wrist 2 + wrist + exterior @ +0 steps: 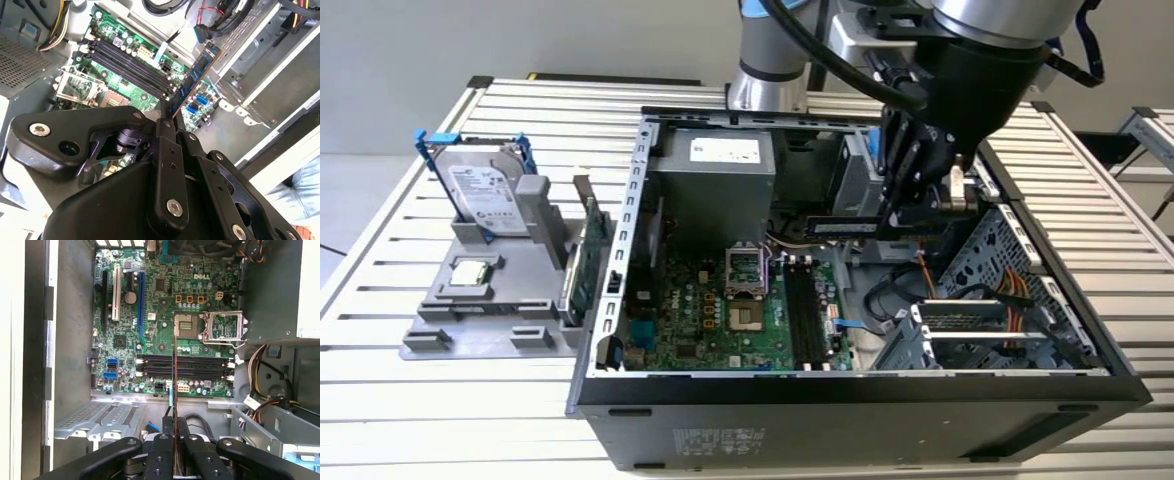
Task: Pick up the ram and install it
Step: 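Pick up the ram and move it above insertion slot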
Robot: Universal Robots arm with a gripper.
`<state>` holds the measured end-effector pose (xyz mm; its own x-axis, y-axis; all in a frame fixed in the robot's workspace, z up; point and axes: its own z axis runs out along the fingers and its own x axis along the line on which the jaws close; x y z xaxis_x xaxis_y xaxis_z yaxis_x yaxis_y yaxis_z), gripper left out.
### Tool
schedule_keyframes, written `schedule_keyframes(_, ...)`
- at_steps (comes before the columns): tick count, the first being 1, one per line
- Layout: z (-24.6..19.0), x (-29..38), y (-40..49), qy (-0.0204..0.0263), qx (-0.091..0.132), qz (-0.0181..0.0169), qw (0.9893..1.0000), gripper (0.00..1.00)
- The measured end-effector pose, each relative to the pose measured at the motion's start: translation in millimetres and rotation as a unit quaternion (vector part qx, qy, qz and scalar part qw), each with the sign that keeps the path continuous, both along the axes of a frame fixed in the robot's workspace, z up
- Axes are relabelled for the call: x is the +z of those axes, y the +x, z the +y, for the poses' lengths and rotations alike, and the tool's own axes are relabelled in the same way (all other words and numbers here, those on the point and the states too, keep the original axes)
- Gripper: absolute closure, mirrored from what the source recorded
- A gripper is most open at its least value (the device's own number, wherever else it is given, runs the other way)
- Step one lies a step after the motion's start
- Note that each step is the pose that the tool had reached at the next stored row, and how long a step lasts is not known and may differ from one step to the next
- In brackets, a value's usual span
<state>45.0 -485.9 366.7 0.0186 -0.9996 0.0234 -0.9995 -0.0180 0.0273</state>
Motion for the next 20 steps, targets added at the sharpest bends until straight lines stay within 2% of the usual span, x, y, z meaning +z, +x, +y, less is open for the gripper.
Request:
schedule_keyframes(9,9.3,0.0,-0.2,0.0,-0.011,0.0,0.9999,1.0)
schedule_keyframes(20,24.3,0.0,-0.3,0.0,-0.02,0.0,0.9998,1.0)
